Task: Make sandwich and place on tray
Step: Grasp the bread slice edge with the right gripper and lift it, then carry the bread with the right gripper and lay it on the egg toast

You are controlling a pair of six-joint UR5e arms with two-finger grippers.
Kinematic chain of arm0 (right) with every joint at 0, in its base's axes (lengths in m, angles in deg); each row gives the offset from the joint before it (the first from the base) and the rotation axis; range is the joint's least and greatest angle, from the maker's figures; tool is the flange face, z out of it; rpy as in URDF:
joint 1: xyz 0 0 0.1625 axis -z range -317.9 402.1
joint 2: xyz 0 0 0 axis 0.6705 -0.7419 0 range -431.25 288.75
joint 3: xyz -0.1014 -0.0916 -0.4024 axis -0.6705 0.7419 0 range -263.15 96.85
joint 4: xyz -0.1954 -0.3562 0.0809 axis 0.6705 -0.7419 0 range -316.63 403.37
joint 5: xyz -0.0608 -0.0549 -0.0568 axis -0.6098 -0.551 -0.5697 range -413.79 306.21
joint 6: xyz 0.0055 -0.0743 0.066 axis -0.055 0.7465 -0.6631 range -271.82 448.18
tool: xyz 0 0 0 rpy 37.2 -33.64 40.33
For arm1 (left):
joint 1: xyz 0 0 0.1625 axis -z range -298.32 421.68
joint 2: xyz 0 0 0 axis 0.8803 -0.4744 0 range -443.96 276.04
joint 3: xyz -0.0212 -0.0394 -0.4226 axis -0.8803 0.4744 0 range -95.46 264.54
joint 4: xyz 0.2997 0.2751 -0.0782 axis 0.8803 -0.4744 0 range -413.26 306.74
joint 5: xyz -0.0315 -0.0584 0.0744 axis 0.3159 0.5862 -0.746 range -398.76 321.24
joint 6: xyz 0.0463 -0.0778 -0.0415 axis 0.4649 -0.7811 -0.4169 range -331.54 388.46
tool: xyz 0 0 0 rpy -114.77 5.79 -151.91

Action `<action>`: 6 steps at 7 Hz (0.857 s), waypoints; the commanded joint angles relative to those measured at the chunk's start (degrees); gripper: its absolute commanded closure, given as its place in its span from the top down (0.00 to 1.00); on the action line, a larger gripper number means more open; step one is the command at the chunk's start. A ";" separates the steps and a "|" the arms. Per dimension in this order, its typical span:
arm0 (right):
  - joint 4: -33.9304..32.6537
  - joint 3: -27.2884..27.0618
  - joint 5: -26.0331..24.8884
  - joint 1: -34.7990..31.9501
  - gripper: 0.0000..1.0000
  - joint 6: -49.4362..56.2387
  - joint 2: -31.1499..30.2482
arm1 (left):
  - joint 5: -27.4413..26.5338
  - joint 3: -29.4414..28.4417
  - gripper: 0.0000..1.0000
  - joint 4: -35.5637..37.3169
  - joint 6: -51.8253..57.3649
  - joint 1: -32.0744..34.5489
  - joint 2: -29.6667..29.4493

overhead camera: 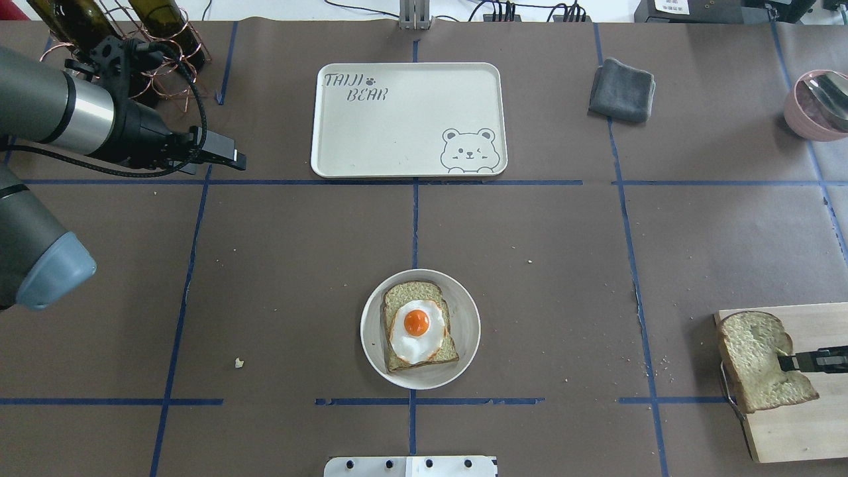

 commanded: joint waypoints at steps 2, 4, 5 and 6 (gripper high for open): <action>-2.32 -1.38 6.98 -6.32 0.00 -7.48 12.73 | 0.00 -0.32 1.00 0.01 0.00 -0.06 0.03; -22.70 -1.64 7.15 -5.27 0.00 -10.40 31.93 | 0.00 -0.85 1.00 -0.08 0.00 -0.06 0.03; -29.52 -1.12 6.28 -1.09 0.00 -10.49 39.25 | 0.00 -0.85 1.00 -0.16 0.00 -0.06 0.03; -38.02 -1.11 1.49 3.04 0.00 -10.75 46.37 | -0.09 -0.93 1.00 -0.16 0.00 -0.06 0.03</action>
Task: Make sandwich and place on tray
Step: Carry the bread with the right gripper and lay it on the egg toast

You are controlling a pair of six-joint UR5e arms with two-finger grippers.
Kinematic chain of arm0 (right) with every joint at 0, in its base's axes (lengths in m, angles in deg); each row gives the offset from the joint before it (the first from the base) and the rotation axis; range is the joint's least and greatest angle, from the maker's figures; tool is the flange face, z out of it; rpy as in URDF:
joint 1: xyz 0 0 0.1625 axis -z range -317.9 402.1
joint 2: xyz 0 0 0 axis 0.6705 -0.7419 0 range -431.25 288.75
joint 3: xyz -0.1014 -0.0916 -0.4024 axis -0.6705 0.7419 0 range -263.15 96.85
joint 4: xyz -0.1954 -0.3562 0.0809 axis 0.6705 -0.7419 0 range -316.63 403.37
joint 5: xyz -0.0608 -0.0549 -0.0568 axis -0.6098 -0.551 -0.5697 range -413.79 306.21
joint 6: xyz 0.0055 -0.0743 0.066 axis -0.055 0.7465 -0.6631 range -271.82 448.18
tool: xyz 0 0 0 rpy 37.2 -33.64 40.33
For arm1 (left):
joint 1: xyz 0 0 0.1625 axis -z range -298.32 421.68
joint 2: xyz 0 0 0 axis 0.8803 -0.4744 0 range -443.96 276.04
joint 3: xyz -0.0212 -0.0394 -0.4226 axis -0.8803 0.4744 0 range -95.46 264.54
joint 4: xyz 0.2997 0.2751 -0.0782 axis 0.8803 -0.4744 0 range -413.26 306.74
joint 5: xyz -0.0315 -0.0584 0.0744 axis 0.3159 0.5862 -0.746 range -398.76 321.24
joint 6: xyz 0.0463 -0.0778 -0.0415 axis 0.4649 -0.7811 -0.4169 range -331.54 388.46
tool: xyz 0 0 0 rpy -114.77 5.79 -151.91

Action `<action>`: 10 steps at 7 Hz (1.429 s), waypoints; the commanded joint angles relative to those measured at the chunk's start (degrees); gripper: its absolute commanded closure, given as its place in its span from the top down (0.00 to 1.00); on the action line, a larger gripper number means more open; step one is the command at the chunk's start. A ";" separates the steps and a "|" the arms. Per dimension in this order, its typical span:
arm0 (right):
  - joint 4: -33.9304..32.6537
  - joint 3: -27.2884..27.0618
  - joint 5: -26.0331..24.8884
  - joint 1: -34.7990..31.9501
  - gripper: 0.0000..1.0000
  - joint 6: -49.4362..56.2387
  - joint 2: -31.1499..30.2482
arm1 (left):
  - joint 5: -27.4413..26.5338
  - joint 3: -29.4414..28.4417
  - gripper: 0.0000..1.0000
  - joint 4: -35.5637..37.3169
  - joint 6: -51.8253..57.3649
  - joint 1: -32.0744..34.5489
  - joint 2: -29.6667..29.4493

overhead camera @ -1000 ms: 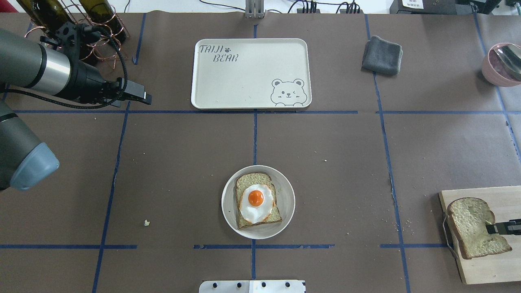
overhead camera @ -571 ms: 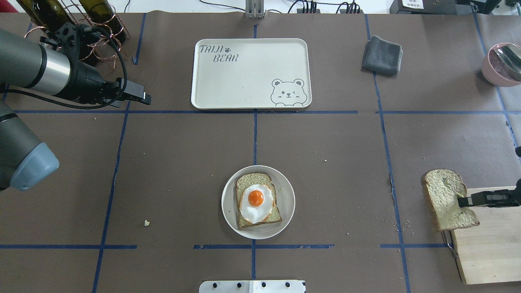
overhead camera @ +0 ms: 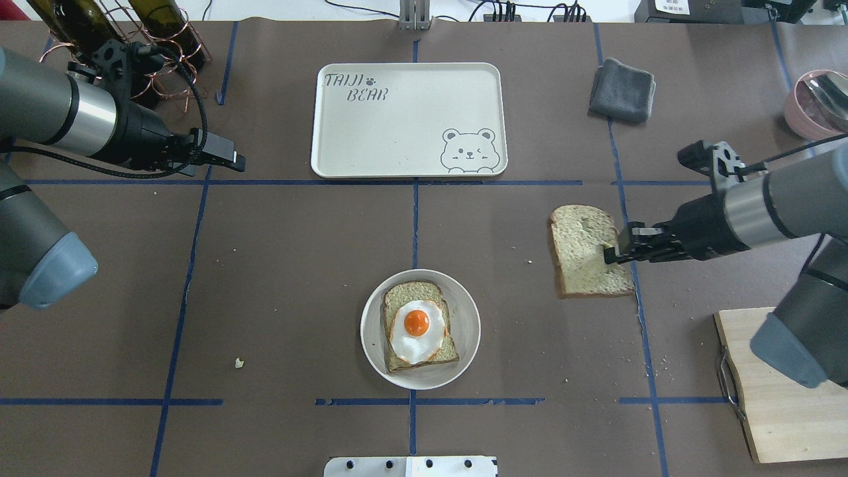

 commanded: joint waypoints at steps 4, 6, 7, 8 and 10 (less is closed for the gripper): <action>-17.86 6.10 -21.05 20.26 0.00 -1.69 20.50 | -0.33 -0.09 1.00 -0.03 0.00 -0.09 0.00; -17.94 8.77 -22.83 21.77 0.00 -2.13 21.58 | -0.33 -0.09 1.00 -0.03 0.00 -0.09 0.00; -18.21 8.94 -23.09 21.95 0.00 -2.13 21.41 | -0.33 -0.09 1.00 -0.03 0.00 -0.09 0.00; -18.12 8.94 -23.01 21.95 0.57 -3.09 21.58 | -0.33 -0.09 1.00 -0.03 0.00 -0.09 0.00; -18.29 7.63 -22.14 21.08 1.00 -5.99 21.67 | -0.33 -0.09 1.00 -0.03 -0.18 -0.44 -0.09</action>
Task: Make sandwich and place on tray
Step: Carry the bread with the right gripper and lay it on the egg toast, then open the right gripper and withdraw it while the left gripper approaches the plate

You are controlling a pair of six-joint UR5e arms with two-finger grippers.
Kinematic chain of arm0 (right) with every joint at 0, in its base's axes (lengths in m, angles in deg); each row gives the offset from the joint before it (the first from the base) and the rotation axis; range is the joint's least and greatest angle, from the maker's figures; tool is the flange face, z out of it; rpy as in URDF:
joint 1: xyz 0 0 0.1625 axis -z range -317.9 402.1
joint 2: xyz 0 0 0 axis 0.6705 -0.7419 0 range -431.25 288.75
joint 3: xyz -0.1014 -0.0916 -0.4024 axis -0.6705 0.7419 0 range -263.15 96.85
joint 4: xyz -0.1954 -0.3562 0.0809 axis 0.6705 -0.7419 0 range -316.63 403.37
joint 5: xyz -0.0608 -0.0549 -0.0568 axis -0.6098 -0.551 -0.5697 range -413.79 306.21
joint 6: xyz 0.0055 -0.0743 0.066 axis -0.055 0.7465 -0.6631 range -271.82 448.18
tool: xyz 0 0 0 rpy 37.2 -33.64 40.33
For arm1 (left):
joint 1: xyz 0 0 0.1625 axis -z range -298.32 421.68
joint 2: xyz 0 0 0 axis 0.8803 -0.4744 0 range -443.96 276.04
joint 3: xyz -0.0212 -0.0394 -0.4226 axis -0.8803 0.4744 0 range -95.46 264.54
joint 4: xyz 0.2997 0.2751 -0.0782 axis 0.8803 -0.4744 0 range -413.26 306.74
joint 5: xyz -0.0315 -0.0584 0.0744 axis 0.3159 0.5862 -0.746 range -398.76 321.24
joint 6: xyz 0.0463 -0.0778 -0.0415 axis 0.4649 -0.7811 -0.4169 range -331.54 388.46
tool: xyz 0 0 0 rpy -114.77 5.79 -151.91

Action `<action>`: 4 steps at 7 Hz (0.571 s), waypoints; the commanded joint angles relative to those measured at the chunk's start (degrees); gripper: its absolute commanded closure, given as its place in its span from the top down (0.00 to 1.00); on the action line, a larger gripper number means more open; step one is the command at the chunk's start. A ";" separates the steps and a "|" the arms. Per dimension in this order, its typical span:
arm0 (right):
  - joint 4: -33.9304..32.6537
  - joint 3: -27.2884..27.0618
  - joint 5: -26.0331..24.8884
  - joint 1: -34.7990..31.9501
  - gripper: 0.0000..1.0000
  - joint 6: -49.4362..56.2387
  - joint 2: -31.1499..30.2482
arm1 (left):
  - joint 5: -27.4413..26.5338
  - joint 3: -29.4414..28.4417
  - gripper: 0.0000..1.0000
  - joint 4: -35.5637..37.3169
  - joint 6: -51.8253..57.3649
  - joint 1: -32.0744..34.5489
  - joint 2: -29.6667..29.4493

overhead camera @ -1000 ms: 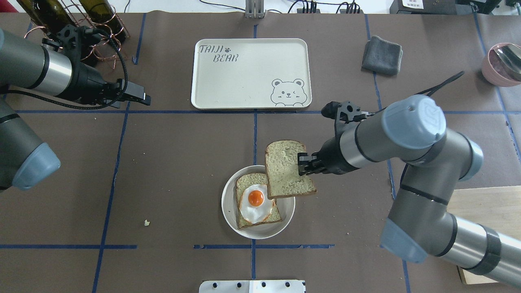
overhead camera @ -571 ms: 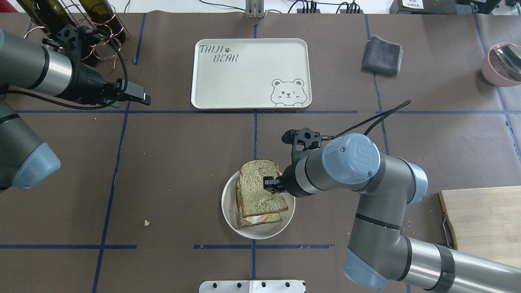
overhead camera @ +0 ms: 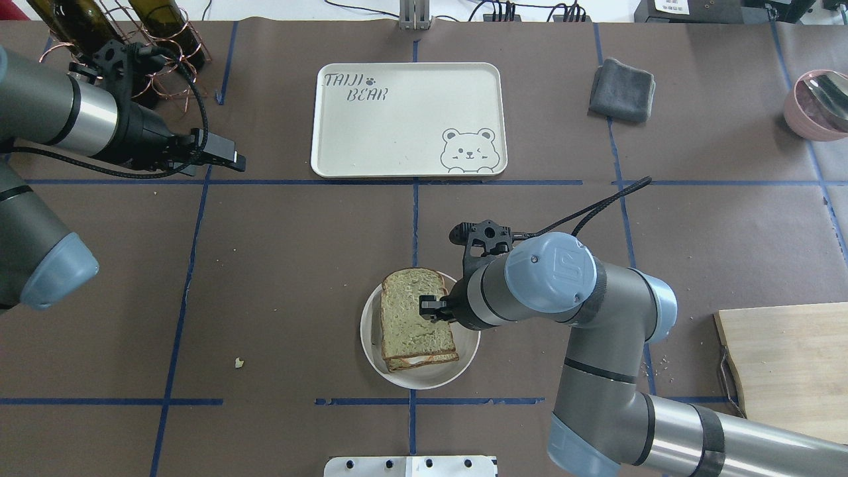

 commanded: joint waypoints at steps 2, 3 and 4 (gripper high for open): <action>-4.50 -2.86 7.72 -6.90 1.00 -1.47 -0.21 | -3.05 0.61 1.00 0.09 -4.32 -4.23 -0.94; -9.67 -5.22 9.68 -9.98 1.00 -1.12 -0.65 | -6.38 1.05 1.00 0.18 -8.09 -8.78 -1.03; -16.94 -6.20 9.87 -12.01 1.00 1.23 -0.56 | -12.77 1.06 1.00 0.35 -14.31 -15.96 -1.73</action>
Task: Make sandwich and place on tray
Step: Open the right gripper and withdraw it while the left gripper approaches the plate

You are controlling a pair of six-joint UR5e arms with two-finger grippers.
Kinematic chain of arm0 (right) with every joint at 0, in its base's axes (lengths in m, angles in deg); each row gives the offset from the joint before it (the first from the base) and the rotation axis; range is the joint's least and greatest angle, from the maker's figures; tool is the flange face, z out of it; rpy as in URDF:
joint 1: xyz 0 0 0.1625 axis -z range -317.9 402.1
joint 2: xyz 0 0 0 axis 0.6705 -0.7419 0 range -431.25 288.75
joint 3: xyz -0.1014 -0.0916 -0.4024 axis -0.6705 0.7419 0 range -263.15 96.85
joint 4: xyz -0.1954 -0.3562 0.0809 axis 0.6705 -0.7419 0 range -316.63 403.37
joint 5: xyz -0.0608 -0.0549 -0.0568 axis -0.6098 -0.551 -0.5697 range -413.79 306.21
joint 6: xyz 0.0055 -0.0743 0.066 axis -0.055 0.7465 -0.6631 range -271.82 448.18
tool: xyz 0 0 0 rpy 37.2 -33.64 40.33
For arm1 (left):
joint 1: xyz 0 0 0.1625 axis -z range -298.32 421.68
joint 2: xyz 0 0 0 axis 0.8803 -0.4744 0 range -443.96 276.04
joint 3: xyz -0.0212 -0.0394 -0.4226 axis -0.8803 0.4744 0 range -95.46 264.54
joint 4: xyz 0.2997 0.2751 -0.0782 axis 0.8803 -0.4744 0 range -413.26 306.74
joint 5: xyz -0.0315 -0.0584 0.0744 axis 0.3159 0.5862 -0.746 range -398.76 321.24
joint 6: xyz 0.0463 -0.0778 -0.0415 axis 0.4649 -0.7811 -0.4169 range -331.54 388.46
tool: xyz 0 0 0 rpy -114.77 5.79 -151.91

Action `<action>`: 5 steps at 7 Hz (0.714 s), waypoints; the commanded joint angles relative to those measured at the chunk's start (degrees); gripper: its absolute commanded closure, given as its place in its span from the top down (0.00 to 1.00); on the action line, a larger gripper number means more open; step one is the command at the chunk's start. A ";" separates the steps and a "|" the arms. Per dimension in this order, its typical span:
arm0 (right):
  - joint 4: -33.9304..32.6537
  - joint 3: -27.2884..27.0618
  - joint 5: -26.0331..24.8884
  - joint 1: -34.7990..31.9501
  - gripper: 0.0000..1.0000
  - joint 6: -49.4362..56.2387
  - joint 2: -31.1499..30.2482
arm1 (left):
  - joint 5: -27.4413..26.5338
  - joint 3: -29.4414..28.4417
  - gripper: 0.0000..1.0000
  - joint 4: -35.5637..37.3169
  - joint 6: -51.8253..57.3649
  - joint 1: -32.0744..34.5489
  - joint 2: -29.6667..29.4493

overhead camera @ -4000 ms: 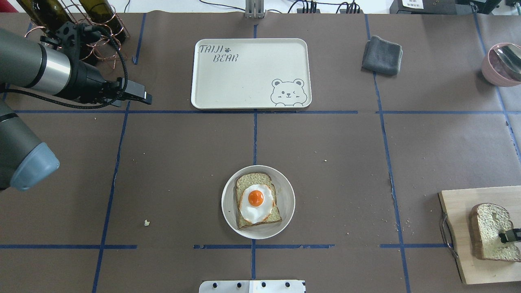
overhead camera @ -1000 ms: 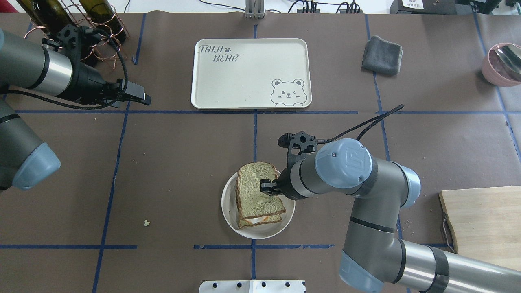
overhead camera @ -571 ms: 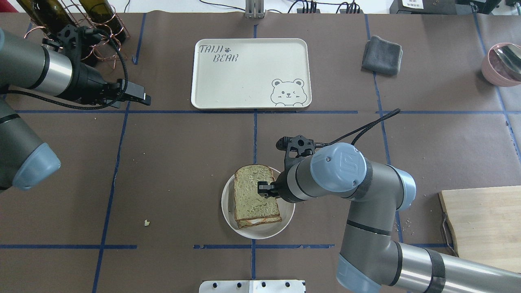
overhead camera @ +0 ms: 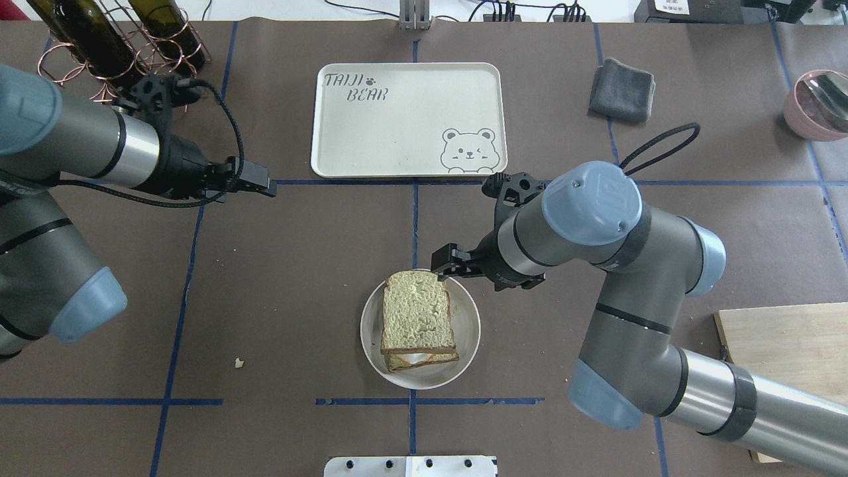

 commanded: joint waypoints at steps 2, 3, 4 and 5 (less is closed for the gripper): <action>-16.45 -1.87 1.30 -7.85 1.00 15.45 -0.44 | -13.99 -0.85 0.93 1.65 -11.29 -16.02 -1.51; -17.44 -1.70 1.56 -11.18 1.00 22.39 -1.75 | -16.62 -1.29 0.83 4.36 -12.52 -19.36 -3.43; -17.54 -1.26 1.91 -14.34 1.00 28.38 -2.98 | -17.43 -2.08 0.74 7.26 -14.19 -21.83 -5.71; -17.37 -1.08 2.88 -16.63 1.00 33.14 -4.82 | -18.48 -3.30 0.62 7.37 -14.99 -23.59 -6.69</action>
